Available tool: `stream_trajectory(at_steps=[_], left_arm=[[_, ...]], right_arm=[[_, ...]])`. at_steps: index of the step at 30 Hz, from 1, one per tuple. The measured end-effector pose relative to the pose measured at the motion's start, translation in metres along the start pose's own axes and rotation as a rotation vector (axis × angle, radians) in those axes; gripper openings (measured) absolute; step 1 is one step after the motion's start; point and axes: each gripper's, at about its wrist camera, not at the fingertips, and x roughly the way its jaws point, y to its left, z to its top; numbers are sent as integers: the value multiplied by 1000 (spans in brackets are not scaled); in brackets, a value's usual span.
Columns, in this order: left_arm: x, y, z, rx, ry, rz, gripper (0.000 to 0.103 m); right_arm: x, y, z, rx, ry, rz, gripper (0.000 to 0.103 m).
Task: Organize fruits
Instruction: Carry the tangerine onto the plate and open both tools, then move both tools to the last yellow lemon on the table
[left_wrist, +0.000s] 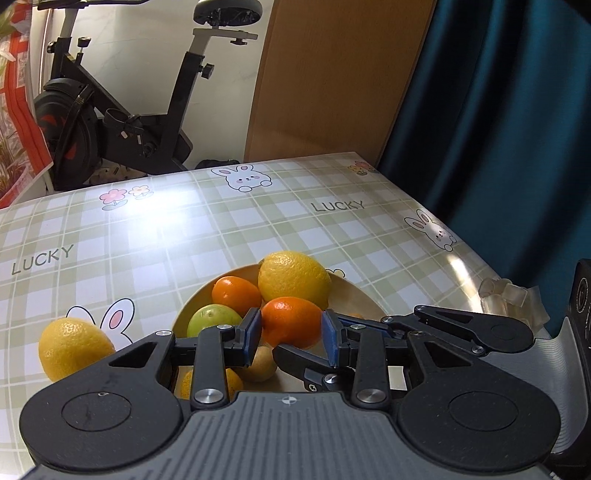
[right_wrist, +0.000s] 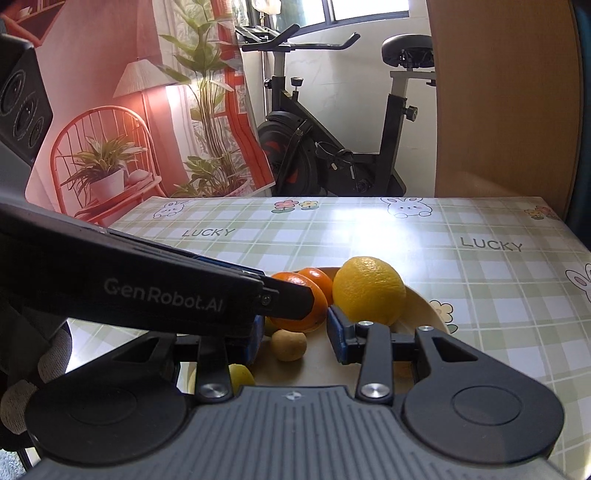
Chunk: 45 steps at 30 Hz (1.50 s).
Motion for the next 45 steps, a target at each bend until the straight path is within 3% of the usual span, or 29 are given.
stream_trajectory(at_steps=[14,25,45], left_arm=[[25,4,1,14,64,35,37],[33,4,-2,9,67,49,38],[14,8,3,-19,28,17,43]], right_arm=[[20,-25,-4,88,49,37,40],[32,-37,-3,179,88,62,40],[22,-26,1,109,78,5,41]])
